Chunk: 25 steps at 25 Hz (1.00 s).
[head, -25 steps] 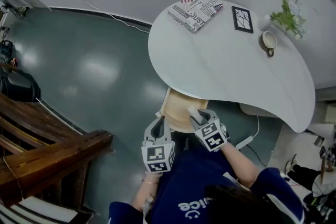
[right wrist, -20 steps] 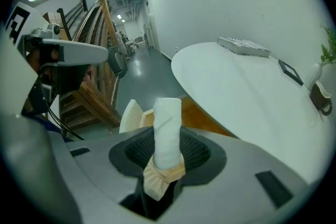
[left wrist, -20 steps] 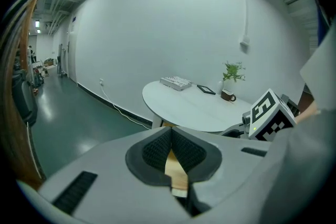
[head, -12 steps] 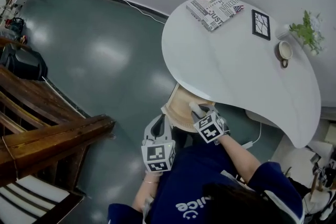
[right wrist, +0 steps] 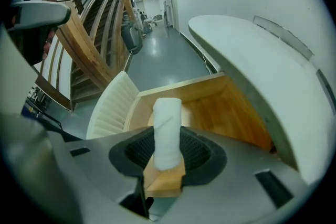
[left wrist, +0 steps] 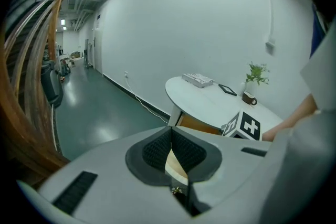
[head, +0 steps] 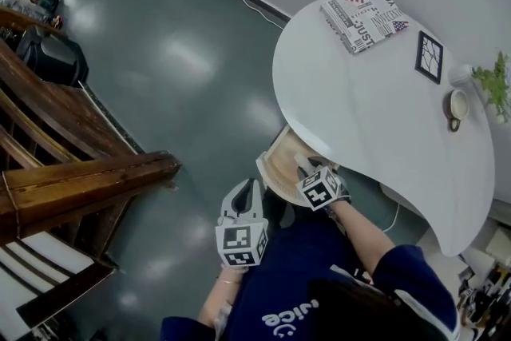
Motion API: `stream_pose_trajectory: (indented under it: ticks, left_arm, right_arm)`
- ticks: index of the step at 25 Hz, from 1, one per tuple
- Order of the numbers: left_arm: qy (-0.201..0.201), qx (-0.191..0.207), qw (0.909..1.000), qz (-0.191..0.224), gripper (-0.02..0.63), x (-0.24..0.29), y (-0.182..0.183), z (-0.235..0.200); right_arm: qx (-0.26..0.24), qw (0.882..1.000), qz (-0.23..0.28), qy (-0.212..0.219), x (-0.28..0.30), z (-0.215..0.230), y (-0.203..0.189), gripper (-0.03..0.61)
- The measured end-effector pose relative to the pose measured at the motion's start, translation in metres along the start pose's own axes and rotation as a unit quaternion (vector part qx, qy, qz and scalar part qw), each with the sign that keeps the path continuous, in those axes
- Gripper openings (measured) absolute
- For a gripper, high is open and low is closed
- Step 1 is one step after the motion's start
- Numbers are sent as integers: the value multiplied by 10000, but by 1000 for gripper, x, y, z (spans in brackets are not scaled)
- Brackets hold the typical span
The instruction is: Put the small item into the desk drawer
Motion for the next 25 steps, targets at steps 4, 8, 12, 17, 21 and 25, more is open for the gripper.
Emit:
stream_pose_trajectory:
  ticks: [4,8,12,17,21,25]
  left_arm:
    - [154,-288,9995,-53,5,1,-6,-4]
    - [251,-429,9987,-94,5,5,-9,-5]
    - [421,-524,9977,-109,5,8,-8,-6]
    - [605,-712,9955,-129,5,8,-11,-4]
    - [749,-928,9928,-145,5,6,-16,-3]
    - [864,-925,9917,-214,5,5,-22,-3]
  right_arm:
    - [-137,9997,-159,103,18,3,0,149]
    - [-322,9985,-344,271,36,1,-3,150]
    - [-481,9970,-508,322,53,2,-6,150]
    - [-774,9943,-616,399,73,1,-7,150]
    - [-1067,9904,-710,511,85,-1,-9,150]
    - [-1164,9885,-807,538,96,0,-13,150]
Point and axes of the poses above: the fingertips, and each gripper's own axes: x forward along the fingers, z to its right, y out of its top, the point moved 3 cm from there along -x, backward along the fingers, and after that the axes turned 4 degrees about -y, right-handed, at the moved point
